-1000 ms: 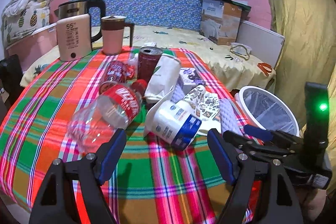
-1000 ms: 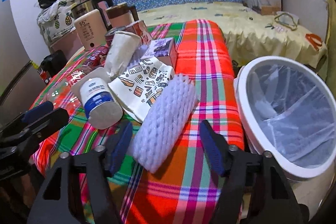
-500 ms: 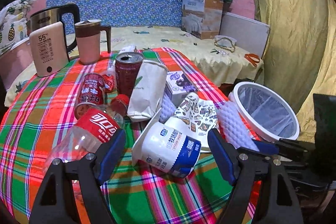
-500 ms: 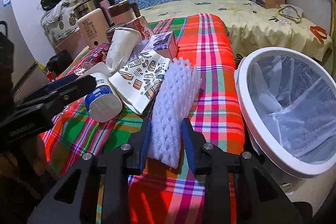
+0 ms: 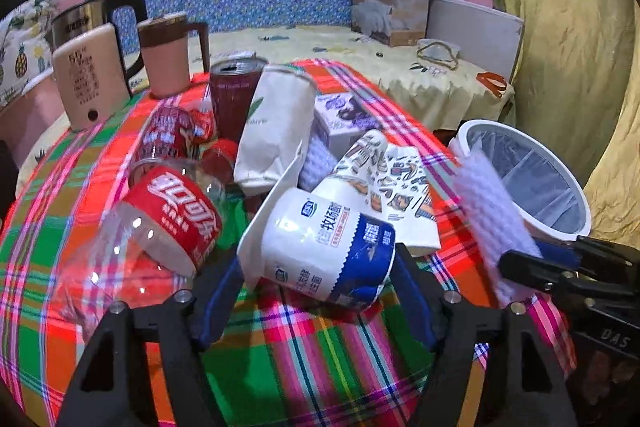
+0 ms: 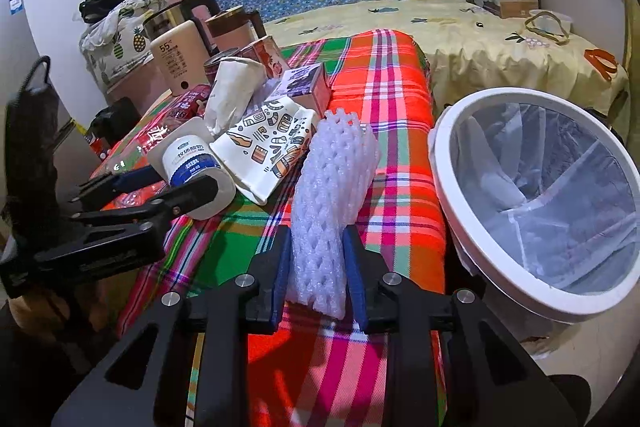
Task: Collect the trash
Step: 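Carry the foam net into the bin with the right tool while the left tool grasps the yogurt cup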
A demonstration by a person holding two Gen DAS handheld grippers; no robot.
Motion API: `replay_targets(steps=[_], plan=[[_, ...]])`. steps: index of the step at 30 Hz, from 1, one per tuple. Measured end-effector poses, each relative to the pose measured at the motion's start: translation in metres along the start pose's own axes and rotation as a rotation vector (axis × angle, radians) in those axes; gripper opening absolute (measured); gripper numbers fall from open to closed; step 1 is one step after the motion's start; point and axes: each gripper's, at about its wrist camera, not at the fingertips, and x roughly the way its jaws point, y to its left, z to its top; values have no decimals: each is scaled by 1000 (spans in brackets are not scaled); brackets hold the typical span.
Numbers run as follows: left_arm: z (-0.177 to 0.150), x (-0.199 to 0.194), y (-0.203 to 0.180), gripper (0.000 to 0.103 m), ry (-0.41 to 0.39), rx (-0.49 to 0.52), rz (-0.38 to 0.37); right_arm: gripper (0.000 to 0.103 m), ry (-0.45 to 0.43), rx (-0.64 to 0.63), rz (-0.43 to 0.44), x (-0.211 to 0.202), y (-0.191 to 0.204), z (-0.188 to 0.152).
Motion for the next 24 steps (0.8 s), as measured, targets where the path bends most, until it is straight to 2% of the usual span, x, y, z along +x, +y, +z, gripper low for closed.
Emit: replay_targets(steps=[14,24], plan=[[-1,-31,-13,72,-62,-39,-18,28,-53,-2,-2,-20,-4,-1],[15,-34,-59,72,-83,23,-100,28,-103,45,-71,-41,-33,-1]])
